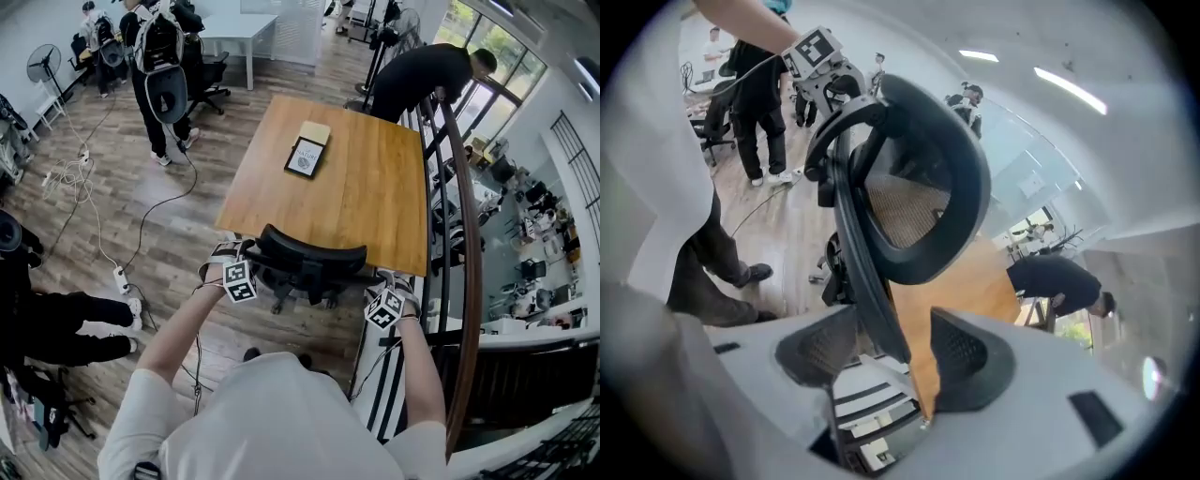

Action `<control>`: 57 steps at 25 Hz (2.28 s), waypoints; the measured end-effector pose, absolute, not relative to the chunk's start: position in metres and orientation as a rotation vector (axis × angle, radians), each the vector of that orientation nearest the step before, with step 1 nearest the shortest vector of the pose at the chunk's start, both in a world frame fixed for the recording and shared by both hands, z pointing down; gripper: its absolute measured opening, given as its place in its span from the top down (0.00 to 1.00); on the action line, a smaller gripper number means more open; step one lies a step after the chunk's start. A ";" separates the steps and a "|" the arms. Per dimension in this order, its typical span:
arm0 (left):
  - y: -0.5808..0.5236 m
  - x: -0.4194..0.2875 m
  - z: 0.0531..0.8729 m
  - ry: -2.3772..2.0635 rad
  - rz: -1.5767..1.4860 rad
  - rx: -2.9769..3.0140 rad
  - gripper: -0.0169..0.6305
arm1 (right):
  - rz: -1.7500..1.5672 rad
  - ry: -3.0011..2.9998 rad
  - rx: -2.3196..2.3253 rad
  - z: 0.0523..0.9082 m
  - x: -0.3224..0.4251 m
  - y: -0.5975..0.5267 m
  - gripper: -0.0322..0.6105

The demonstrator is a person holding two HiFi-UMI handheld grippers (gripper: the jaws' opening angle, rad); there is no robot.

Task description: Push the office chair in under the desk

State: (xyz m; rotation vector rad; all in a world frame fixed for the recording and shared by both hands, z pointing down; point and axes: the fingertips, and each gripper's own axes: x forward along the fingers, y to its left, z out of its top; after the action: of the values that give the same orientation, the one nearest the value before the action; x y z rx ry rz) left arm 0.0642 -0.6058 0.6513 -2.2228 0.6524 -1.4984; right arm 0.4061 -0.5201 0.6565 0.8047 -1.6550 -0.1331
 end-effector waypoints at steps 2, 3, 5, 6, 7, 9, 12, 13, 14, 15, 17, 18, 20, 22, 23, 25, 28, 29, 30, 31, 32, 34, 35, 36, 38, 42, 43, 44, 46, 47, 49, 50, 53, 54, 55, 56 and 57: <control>-0.603 0.069 0.638 0.721 -1.433 -2.304 0.56 | -0.106 -1.703 0.885 0.640 0.401 -0.523 0.59; -0.603 0.071 0.631 0.765 -1.393 -2.354 0.58 | -0.089 -1.732 0.936 0.631 0.398 -0.525 0.59; -0.600 0.073 0.619 0.856 -1.308 -2.476 0.61 | -0.053 -1.792 1.039 0.612 0.392 -0.528 0.59; -0.598 0.073 0.613 0.899 -1.265 -2.536 0.63 | -0.038 -1.818 1.084 0.603 0.389 -0.528 0.59; -0.595 0.073 0.607 0.939 -1.223 -2.585 0.64 | -0.027 -1.841 1.125 0.594 0.386 -0.527 0.59; -0.591 0.071 0.594 1.018 -1.143 -2.652 0.66 | -0.011 -1.882 1.202 0.577 0.381 -0.524 0.59; -0.585 0.065 0.575 1.125 -1.026 -2.721 0.71 | 0.012 -1.951 1.306 0.555 0.373 -0.518 0.64; -0.583 0.064 0.568 1.154 -0.986 -2.741 0.72 | 0.016 -1.975 1.329 0.549 0.369 -0.516 0.65; -0.580 0.062 0.562 1.179 -0.948 -2.758 0.73 | 0.020 -2.000 1.349 0.544 0.365 -0.514 0.66; -0.578 0.061 0.557 1.200 -0.913 -2.771 0.75 | 0.030 -2.023 1.368 0.539 0.362 -0.511 0.67; -0.571 0.059 0.545 1.234 -0.847 -2.792 0.77 | 0.049 -2.055 1.408 0.530 0.357 -0.504 0.72; -0.567 0.058 0.538 1.250 -0.816 -2.803 0.79 | 0.051 -2.066 1.432 0.525 0.356 -0.501 0.75; -0.559 0.056 0.527 1.287 -0.766 -2.831 0.81 | 0.041 -2.095 1.482 0.513 0.353 -0.496 0.79; -0.552 0.053 0.520 1.325 -0.720 -2.862 0.83 | 0.030 -2.122 1.535 0.500 0.350 -0.493 0.84; -0.550 0.051 0.518 1.338 -0.699 -2.873 0.85 | 0.028 -2.135 1.562 0.493 0.349 -0.491 0.86; -0.545 0.050 0.512 1.349 -0.671 -2.877 0.88 | 0.031 -2.164 1.608 0.483 0.349 -0.488 0.90; -0.547 0.049 0.507 1.350 -0.653 -2.867 0.92 | 0.036 -2.193 1.640 0.476 0.351 -0.488 0.92; -0.548 0.048 0.507 1.352 -0.654 -2.868 0.92 | 0.033 -2.191 1.643 0.476 0.351 -0.488 0.93; -0.548 0.047 0.507 1.356 -0.653 -2.870 0.93 | 0.031 -2.188 1.646 0.475 0.351 -0.488 0.93; -0.549 0.047 0.505 1.363 -0.646 -2.873 0.93 | 0.031 -2.189 1.650 0.474 0.351 -0.487 0.94; -0.549 0.046 0.502 1.370 -0.631 -2.875 0.93 | 0.033 -2.195 1.656 0.472 0.351 -0.487 0.94; -0.550 0.044 0.493 1.386 -0.584 -2.876 0.95 | 0.031 -2.213 1.672 0.465 0.350 -0.486 0.95; -0.551 0.044 0.489 1.395 -0.557 -2.879 0.96 | 0.028 -2.222 1.681 0.462 0.350 -0.485 0.95; -0.551 0.043 0.485 1.404 -0.532 -2.884 0.97 | 0.023 -2.229 1.688 0.459 0.349 -0.485 0.95; -0.550 0.042 0.482 1.419 -0.499 -2.893 0.98 | 0.016 -2.238 1.701 0.456 0.348 -0.483 0.95; -0.545 0.042 0.482 1.413 -0.493 -2.899 0.98 | 0.030 -2.253 1.715 0.454 0.348 -0.479 0.95; -0.545 0.043 0.482 1.409 -0.494 -2.899 0.98 | 0.033 -2.256 1.716 0.455 0.349 -0.479 0.95; -0.545 0.044 0.482 1.406 -0.497 -2.900 0.98 | 0.034 -2.258 1.715 0.455 0.349 -0.479 0.95; -0.546 0.044 0.484 1.404 -0.502 -2.904 0.98 | 0.035 -2.258 1.712 0.456 0.349 -0.479 0.95; -0.546 0.044 0.485 1.402 -0.504 -2.907 0.98 | 0.034 -2.257 1.710 0.456 0.348 -0.480 0.95; -0.547 0.044 0.486 1.398 -0.507 -2.911 0.98 | 0.032 -2.258 1.704 0.456 0.347 -0.481 0.95; -0.547 0.045 0.486 1.396 -0.508 -2.913 0.98 | 0.033 -2.260 1.702 0.455 0.346 -0.481 0.95; -0.548 0.046 0.487 1.387 -0.507 -2.916 0.98 | 0.034 -2.265 1.702 0.455 0.345 -0.482 0.95; -0.547 0.048 0.488 1.383 -0.507 -2.917 0.98 | 0.034 -2.265 1.703 0.456 0.345 -0.481 0.95; -0.547 0.049 0.488 1.379 -0.506 -2.918 0.98 | 0.035 -2.265 1.704 0.457 0.345 -0.481 0.95; -0.546 0.049 0.488 1.375 -0.506 -2.919 0.98 | 0.036 -2.265 1.704 0.457 0.344 -0.480 0.95; -0.546 0.050 0.488 1.370 -0.507 -2.920 0.98 | 0.037 -2.265 1.704 0.457 0.344 -0.480 0.95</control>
State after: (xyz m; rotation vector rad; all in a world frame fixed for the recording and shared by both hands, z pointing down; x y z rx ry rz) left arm 0.0496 -0.5462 0.4882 -2.9200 1.3702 -0.5072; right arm 0.3440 -0.4803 0.4573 1.7043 -2.2652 0.0372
